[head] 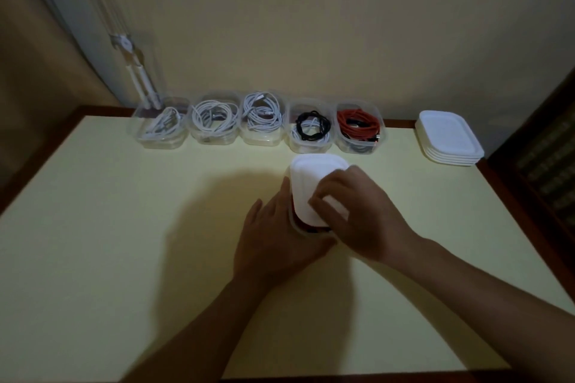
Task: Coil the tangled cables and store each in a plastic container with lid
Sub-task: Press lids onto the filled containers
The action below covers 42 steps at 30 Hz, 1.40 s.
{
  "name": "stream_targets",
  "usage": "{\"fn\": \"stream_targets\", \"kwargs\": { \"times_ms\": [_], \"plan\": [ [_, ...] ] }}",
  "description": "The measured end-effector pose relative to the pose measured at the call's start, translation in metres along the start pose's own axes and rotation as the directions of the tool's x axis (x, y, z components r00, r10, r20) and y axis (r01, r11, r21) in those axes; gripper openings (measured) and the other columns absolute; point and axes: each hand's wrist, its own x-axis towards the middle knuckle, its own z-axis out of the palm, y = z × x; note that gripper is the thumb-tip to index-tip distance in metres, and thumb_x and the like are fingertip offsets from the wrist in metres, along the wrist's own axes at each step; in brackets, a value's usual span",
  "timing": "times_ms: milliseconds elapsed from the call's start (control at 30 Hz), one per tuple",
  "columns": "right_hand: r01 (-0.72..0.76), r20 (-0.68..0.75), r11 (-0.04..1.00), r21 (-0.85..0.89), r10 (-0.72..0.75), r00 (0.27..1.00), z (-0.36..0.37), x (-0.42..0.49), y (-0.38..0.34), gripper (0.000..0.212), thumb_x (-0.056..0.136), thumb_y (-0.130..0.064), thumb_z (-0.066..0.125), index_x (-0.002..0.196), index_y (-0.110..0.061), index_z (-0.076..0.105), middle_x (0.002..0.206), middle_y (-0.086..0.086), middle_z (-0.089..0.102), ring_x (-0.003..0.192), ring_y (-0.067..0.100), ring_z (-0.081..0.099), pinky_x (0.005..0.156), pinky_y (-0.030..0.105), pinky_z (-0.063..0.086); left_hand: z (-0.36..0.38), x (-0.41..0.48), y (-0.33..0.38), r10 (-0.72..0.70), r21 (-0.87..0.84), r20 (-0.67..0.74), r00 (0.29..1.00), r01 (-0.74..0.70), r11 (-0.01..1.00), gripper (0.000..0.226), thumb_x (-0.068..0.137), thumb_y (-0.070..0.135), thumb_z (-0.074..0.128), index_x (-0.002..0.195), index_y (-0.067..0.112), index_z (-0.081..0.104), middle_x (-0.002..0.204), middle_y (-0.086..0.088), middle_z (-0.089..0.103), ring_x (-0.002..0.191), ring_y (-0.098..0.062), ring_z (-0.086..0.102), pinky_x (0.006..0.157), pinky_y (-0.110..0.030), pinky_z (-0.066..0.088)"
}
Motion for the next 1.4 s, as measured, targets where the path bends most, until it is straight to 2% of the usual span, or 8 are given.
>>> {"fn": "stream_targets", "kwargs": {
  "times_ms": [100, 200, 300, 500, 733, 1100, 1233, 1400],
  "plan": [
    [-0.209, 0.100, 0.956, -0.206, 0.233, 0.967, 0.007, 0.019, 0.015, 0.059, 0.095, -0.059, 0.034, 0.132, -0.020, 0.060, 0.145, 0.005, 0.053, 0.127, 0.029, 0.048, 0.101, 0.050, 0.046, 0.001, 0.001, -0.002, -0.004, 0.019, 0.010, 1.000, 0.004, 1.000, 0.126, 0.062, 0.098, 0.038, 0.161, 0.029, 0.003, 0.166, 0.014, 0.019, 0.149, -0.004, 0.024, 0.122, -0.044, 0.019],
    [-0.255, 0.287, 0.887, -0.384, 0.377, 0.881, 0.026, 0.026, 0.023, 0.083, 0.091, -0.072, 0.019, 0.157, -0.022, 0.027, 0.168, 0.011, 0.013, 0.154, 0.033, 0.014, 0.120, 0.051, 0.021, 0.002, -0.001, -0.002, 0.002, -0.015, -0.016, 1.000, -0.002, 1.000, 0.125, 0.063, 0.100, 0.035, 0.161, 0.028, 0.004, 0.164, 0.013, 0.025, 0.148, -0.004, 0.028, 0.122, -0.043, 0.020],
    [-0.227, 0.356, 0.892, -0.391, 0.374, 0.856, 0.039, 0.020, 0.020, 0.088, 0.087, -0.075, 0.006, 0.160, -0.025, 0.010, 0.170, 0.012, -0.003, 0.156, 0.033, -0.003, 0.124, 0.054, 0.006, 0.001, -0.004, -0.003, 0.023, -0.031, -0.036, 0.999, -0.024, 0.999, 0.124, 0.067, 0.098, 0.037, 0.161, 0.022, 0.007, 0.162, 0.009, 0.031, 0.145, -0.005, 0.034, 0.121, -0.042, 0.024],
    [-0.258, 0.377, 0.898, -0.357, 0.391, 0.839, 0.043, 0.015, 0.019, 0.091, 0.084, -0.076, -0.004, 0.161, -0.029, 0.005, 0.170, 0.008, -0.009, 0.156, 0.027, -0.010, 0.125, 0.049, 0.004, -0.002, -0.005, -0.003, -0.010, -0.119, -0.003, 1.000, 0.009, 0.993, 0.107, 0.081, 0.089, 0.030, 0.161, 0.020, 0.012, 0.157, 0.005, 0.042, 0.138, -0.011, 0.044, 0.118, -0.044, 0.030],
    [-0.265, 0.366, 0.915, -0.305, 0.369, 0.854, 0.045, 0.012, 0.019, 0.093, 0.084, -0.080, -0.007, 0.162, -0.030, 0.006, 0.170, 0.007, -0.009, 0.156, 0.026, -0.009, 0.123, 0.053, 0.018, -0.006, -0.009, -0.003, -0.165, -0.322, -0.044, 0.985, 0.142, 0.936, 0.059, 0.099, 0.055, 0.030, 0.155, 0.036, 0.034, 0.147, 0.008, 0.054, 0.131, -0.016, 0.052, 0.111, -0.044, 0.039],
    [-0.231, 0.340, 0.950, -0.210, 0.293, 0.894, 0.050, -0.023, -0.034, 0.079, 0.095, -0.073, 0.014, 0.162, -0.032, 0.012, 0.171, -0.001, -0.008, 0.156, 0.019, -0.012, 0.118, 0.045, 0.035, -0.021, -0.023, -0.010, -0.422, -0.525, -0.058, 0.905, 0.332, 0.783, 0.054, 0.094, 0.053, 0.043, 0.141, 0.031, 0.056, 0.121, -0.005, 0.072, 0.105, -0.019, 0.068, 0.088, -0.030, 0.051],
    [-0.262, 0.327, 0.938, -0.226, 0.327, 0.887, 0.058, -0.026, -0.062, 0.081, 0.093, -0.074, 0.012, 0.162, -0.030, 0.012, 0.170, 0.000, -0.010, 0.156, 0.019, -0.015, 0.118, 0.045, 0.033, -0.036, -0.036, -0.019, -0.444, -0.580, -0.041, 0.895, 0.341, 0.740, 0.031, 0.103, 0.025, 0.054, 0.131, 0.022, 0.067, 0.124, -0.002, 0.071, 0.106, -0.010, 0.064, 0.090, -0.026, 0.047],
    [-0.291, 0.326, 0.930, -0.226, 0.353, 0.877, 0.074, -0.025, -0.100, 0.084, 0.091, -0.074, 0.006, 0.162, -0.030, 0.009, 0.170, 0.001, -0.010, 0.155, 0.019, -0.017, 0.120, 0.046, 0.030, -0.056, -0.059, -0.040, -0.448, -0.562, -0.027, 0.894, 0.357, 0.746, 0.036, 0.104, 0.024, 0.050, 0.138, 0.024, 0.061, 0.132, 0.000, 0.067, 0.118, -0.017, 0.062, 0.102, -0.034, 0.048]
  ]
}}
